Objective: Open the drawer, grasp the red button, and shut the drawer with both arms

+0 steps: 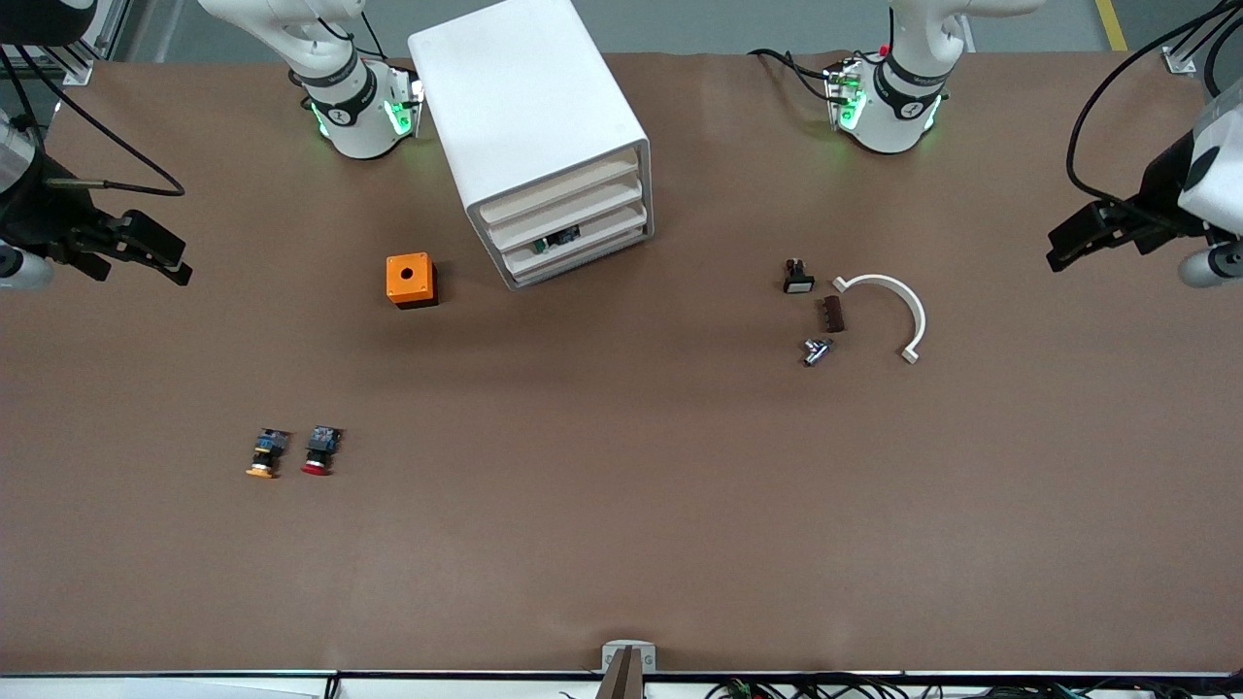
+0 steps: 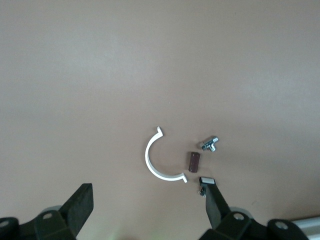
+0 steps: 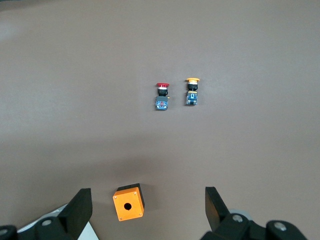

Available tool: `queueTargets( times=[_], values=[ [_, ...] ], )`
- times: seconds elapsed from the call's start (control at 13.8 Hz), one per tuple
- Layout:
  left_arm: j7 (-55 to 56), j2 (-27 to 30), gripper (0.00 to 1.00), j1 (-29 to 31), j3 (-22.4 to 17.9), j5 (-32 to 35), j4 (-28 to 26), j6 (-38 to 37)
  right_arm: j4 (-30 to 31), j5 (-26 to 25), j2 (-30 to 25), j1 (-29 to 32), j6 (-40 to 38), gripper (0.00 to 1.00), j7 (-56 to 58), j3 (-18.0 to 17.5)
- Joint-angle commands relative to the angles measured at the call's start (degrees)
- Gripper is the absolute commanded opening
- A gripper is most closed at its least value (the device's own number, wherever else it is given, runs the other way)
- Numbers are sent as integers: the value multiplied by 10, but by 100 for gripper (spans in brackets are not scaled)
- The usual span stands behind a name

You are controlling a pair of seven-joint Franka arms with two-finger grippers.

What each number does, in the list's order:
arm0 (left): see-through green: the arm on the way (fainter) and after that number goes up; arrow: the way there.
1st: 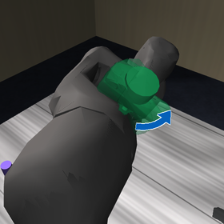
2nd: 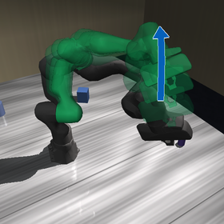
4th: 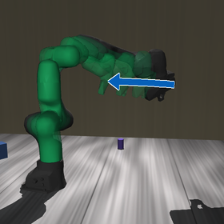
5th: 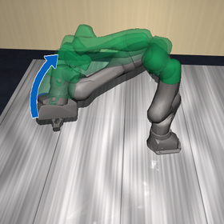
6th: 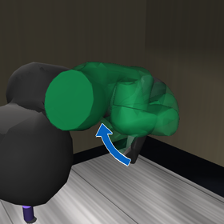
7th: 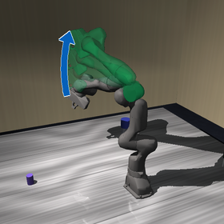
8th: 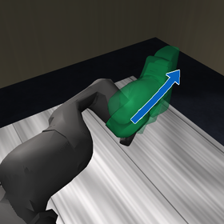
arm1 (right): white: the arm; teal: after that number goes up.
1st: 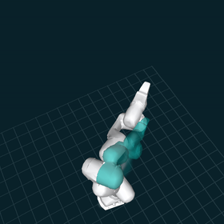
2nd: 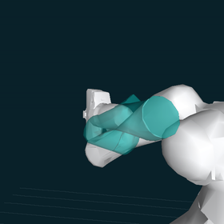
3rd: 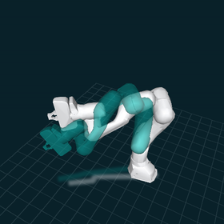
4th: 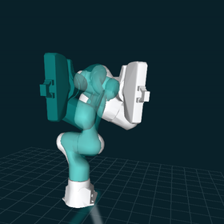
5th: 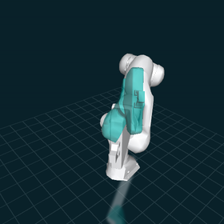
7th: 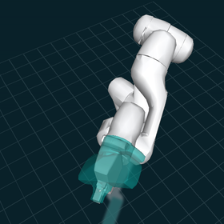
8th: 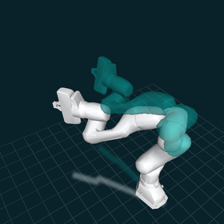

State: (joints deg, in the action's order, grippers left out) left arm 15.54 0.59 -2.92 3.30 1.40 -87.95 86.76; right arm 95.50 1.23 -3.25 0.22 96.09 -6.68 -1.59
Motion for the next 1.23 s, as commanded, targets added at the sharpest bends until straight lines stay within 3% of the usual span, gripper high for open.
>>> queueTargets(
  times=[0.0, 0.43, 1.16],
  values=[
    [-9, 36, 99, 29, 40, -8, -49, 21, 0, -9, -8, -5, -7, 100, -10, 12],
    [-9, 63, 99, 33, 56, -8, -78, 21, -8, -17, 16, 21, 8, 100, -8, 11],
    [-30, 42, 99, 36, 50, -7, -49, 17, -8, -11, 17, 35, 11, 100, -12, 7]
  ],
)
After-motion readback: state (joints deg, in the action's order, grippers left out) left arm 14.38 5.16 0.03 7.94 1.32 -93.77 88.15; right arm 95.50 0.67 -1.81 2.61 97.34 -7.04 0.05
